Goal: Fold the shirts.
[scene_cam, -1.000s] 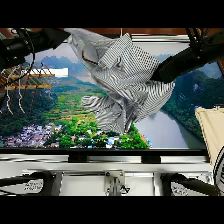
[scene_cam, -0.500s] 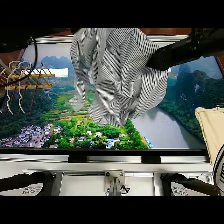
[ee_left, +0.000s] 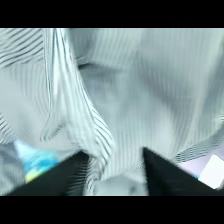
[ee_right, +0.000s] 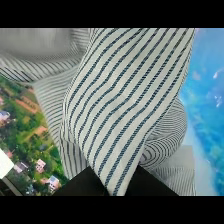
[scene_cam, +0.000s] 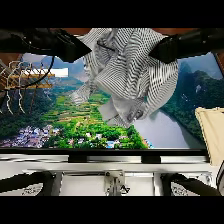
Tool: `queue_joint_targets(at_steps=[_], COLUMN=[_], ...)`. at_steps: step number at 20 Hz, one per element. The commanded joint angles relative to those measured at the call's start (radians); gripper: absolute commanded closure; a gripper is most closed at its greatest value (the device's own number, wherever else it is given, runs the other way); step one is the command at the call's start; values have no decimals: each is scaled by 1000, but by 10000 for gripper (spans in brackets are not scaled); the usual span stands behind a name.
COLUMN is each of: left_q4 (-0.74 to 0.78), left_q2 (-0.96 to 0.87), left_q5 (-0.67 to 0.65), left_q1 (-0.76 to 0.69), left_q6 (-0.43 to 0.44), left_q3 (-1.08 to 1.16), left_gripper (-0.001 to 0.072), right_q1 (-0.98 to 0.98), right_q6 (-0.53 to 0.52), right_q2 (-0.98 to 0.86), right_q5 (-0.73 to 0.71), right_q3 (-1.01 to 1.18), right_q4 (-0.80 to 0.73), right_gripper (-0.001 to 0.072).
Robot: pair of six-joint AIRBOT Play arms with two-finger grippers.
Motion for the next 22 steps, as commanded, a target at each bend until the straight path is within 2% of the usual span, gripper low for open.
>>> queue_joint_targets(at_steps=[1,6,10,12,14,17,18,20,22], left_q4=[133,132,89,80,81,81,81,81,81], left_q2=[3,64,128,154,172,182,181,179,178], left_q5=[53,161,179,179,179,172,163,150,151], left_q1=[28,30,30,30,31,31,31,31,31], left_q6=[-62,-61,-53,-53,-53,-53,-53,-54,-53], left_q3=[9,13,13,13,12,12,12,11,10], left_gripper=[150,151,150,150,150,151,151,152,152], right_q1=[1,1,1,1,1,1,1,0,0], right_q6=[0,2,29,74,193,493,543,566,563], right_q2=[48,112,146,156,174,213,226,251,270], right_q5=[-29,-150,-285,-356,-420,-418,-392,-323,-270], right_q3=[1,1,1,1,1,1,1,1,1], right_q4=[-3,-120,-211,-287,-491,-1005,-1154,-1382,-1526], right_gripper=[629,630,631,631,630,629,629,629,629])
